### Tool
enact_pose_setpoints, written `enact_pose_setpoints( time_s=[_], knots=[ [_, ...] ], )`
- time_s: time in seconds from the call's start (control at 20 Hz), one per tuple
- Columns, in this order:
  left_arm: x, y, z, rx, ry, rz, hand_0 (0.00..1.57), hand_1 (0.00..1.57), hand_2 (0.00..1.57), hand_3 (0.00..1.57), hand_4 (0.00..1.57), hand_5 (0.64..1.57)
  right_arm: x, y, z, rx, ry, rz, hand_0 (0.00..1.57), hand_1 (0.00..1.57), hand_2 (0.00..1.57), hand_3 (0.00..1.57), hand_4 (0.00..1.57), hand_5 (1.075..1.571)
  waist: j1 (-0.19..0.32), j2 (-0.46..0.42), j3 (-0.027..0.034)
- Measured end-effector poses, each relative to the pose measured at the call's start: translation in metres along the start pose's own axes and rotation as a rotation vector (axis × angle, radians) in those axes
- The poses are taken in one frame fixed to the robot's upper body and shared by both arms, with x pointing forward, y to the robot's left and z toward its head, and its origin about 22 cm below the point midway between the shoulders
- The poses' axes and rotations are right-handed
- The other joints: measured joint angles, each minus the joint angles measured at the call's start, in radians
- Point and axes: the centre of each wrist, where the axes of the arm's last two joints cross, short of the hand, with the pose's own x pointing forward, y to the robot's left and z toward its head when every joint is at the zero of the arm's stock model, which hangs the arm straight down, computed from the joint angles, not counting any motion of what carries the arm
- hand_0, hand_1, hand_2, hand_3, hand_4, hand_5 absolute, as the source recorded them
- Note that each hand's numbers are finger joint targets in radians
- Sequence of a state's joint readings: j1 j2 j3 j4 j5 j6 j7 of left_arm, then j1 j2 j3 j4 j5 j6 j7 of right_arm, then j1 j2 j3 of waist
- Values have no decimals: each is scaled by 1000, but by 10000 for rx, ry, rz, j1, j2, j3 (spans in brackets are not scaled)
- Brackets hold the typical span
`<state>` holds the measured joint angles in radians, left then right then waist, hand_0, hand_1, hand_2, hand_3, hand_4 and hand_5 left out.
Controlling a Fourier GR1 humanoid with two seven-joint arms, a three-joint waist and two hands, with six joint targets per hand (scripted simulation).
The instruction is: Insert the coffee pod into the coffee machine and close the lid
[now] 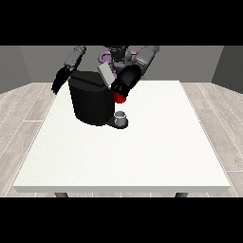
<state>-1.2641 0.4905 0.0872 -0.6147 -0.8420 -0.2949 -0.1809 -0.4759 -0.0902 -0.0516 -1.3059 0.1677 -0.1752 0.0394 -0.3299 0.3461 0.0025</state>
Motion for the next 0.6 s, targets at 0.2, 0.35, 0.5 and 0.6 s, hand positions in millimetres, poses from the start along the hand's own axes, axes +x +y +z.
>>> enact_pose_setpoints(
  time_s=[0.2, 0.35, 0.5, 0.6],
  knots=[
    [5, 4, -2, 258, -309, 146, 1247, 1247, 1211, 957, 0, 1571, -5, 5, 3, -134, -35, -64, 0, 0, 0, 0, 0, 1571, 64, 99, -17],
    [3, 8, 0, 504, -400, 175, 1241, 1241, 1202, 970, 0, 1571, -4, 9, 4, -57, -94, -56, 0, 0, 0, 0, 109, 1571, -12, 172, -20],
    [6, 13, -1, 610, -513, 144, 1232, 1232, 1211, 967, 0, 1571, -4, 11, 3, -81, -132, 50, 0, 0, 0, 0, 74, 1571, -12, 258, -28],
    [3, 13, 0, 750, -579, 46, 1250, 1250, 1216, 940, 0, 1571, -4, 9, 4, -53, -126, 132, 0, 0, 0, 0, 147, 1571, -52, 255, -21]
  ],
)
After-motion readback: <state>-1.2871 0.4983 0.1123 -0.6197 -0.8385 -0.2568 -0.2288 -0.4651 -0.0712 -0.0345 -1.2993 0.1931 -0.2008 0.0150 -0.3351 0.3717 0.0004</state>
